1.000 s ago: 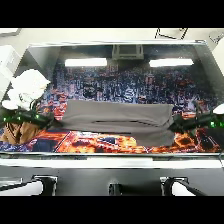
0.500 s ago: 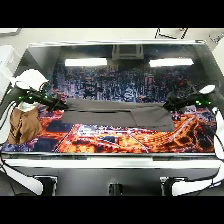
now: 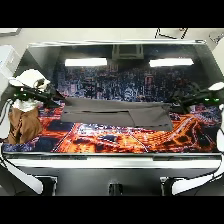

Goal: Fold the clothes and pants, and hang the long-sleeved shirts on hangers.

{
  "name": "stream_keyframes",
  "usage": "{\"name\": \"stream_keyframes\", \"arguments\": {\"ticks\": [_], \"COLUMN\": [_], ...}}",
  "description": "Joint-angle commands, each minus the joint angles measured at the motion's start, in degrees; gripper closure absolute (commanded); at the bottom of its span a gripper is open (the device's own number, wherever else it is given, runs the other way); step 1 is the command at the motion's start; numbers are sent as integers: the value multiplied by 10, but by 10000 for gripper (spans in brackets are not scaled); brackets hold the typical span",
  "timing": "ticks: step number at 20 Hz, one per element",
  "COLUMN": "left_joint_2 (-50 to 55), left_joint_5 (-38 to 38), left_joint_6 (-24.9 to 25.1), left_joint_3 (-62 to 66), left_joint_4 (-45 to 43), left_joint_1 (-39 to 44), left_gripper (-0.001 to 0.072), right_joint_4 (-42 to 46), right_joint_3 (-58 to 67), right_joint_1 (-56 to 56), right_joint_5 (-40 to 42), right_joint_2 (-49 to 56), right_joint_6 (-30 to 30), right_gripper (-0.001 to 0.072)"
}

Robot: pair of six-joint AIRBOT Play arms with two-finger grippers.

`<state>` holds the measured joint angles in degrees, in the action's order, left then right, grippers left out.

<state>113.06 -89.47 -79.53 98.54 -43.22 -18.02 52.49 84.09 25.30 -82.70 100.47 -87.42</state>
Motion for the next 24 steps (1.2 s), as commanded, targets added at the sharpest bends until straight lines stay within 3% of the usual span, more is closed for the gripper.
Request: {"name": "stream_keyframes", "arguments": {"ticks": [1, 5, 11, 17, 19, 20, 21, 24], "left_joint_2": [-34, -83, -132, -138, -138, -138, -138, -138], "left_joint_5": [-36, -36, -36, -36, -35, -35, -35, -35], "left_joint_6": [-12, -34, -45, -45, -45, -45, -43, -29], "left_joint_3": [21, 21, 21, 21, 21, 21, 21, 21], "left_joint_4": [8, 8, 8, 17, 30, 35, 35, 35], "left_joint_1": [-40, -50, -3, 59, 73, 80, 85, 99], "left_gripper": [42, 44, 44, 45, 45, 47, 50, 51], "right_joint_4": [31, 27, -114, -129, -129, -129, -129, -128], "right_joint_3": [-5, -74, -95, -95, -95, -95, -95, -92], "right_joint_1": [77, 93, 83, 18, 1, -7, -14, -28], "right_joint_5": [-71, -31, -30, -19, -13, -11, -11, -12], "right_joint_2": [2, 16, 77, 77, 75, 74, 70, 49], "right_joint_6": [13, 72, 149, 195, 194, 190, 189, 169], "right_gripper": [1, -3, -4, 10, 84, 163, 184, 626]}}
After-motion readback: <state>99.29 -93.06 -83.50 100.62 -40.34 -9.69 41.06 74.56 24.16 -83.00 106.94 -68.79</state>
